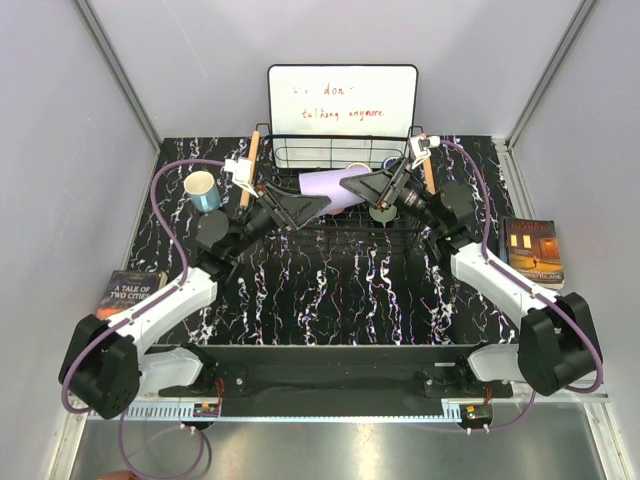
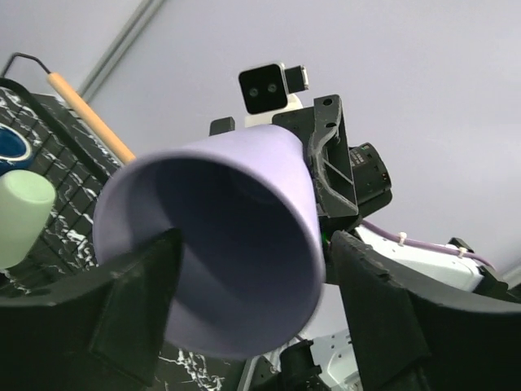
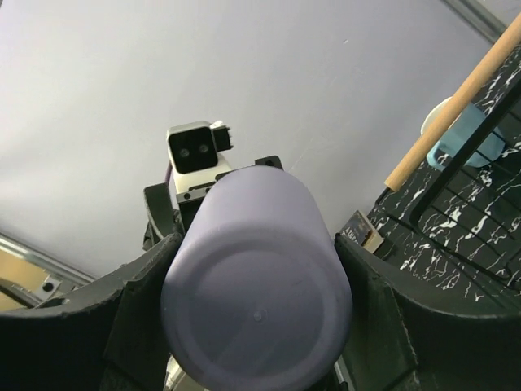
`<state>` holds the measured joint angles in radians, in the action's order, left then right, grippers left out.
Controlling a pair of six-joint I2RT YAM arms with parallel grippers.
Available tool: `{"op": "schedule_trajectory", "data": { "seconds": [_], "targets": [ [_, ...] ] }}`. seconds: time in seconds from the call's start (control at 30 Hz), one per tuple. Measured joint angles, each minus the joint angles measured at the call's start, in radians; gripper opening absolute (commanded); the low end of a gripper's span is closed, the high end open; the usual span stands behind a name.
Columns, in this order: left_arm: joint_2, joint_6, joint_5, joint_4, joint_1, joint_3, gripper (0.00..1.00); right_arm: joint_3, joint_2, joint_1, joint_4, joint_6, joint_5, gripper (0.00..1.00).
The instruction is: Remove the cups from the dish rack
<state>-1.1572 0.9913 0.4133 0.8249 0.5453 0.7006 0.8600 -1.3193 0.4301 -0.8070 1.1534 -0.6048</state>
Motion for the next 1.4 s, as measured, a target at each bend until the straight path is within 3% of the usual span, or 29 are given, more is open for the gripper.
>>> {"op": "schedule_trajectory", "data": {
  "seconds": [0.17,0.27,0.37,0.47,0.57,0.6,0.67,0.9,1.1,1.33,1.4],
  "targets": [
    [-0.045,0.043,0.034,0.084,0.005,-0.002,0.59,-0.014,-0.027,0.000,-0.063,0.039,-0.026,0.00],
    [-0.064,0.058,0.054,0.113,0.010,-0.002,0.41,-0.015,-0.038,0.000,-0.079,0.055,-0.038,0.00],
    [-0.071,0.073,0.078,0.133,0.013,0.003,0.01,-0.018,-0.039,0.000,-0.075,0.047,-0.042,0.00],
    [-0.071,0.041,0.110,0.133,0.013,0.026,0.00,-0.018,-0.040,-0.003,-0.059,0.071,-0.042,0.14],
    [-0.070,0.019,0.117,0.082,0.012,0.045,0.00,-0.018,-0.035,-0.006,-0.046,0.069,-0.039,0.51],
    [-0.068,0.014,0.116,0.069,0.012,0.046,0.00,-0.018,-0.032,-0.007,-0.033,0.065,-0.039,0.81],
    [-0.055,0.003,0.116,0.035,0.013,0.046,0.00,-0.021,-0.020,-0.008,-0.006,0.056,-0.041,0.99],
    [0.092,-0.148,0.044,-0.254,0.038,0.055,0.00,-0.022,0.074,0.010,0.200,-0.094,-0.049,1.00],
    [0.225,-0.338,-0.140,-0.616,0.023,0.169,0.00,0.068,0.245,0.010,0.530,-0.306,0.143,1.00],
    [0.153,-0.462,-0.314,-1.162,0.024,0.483,0.00,0.228,0.324,0.010,0.813,-0.491,0.373,1.00],
    [0.129,-0.476,-0.371,-1.277,0.033,0.513,0.00,0.234,0.319,0.010,0.871,-0.519,0.419,1.00]
  ]
}}
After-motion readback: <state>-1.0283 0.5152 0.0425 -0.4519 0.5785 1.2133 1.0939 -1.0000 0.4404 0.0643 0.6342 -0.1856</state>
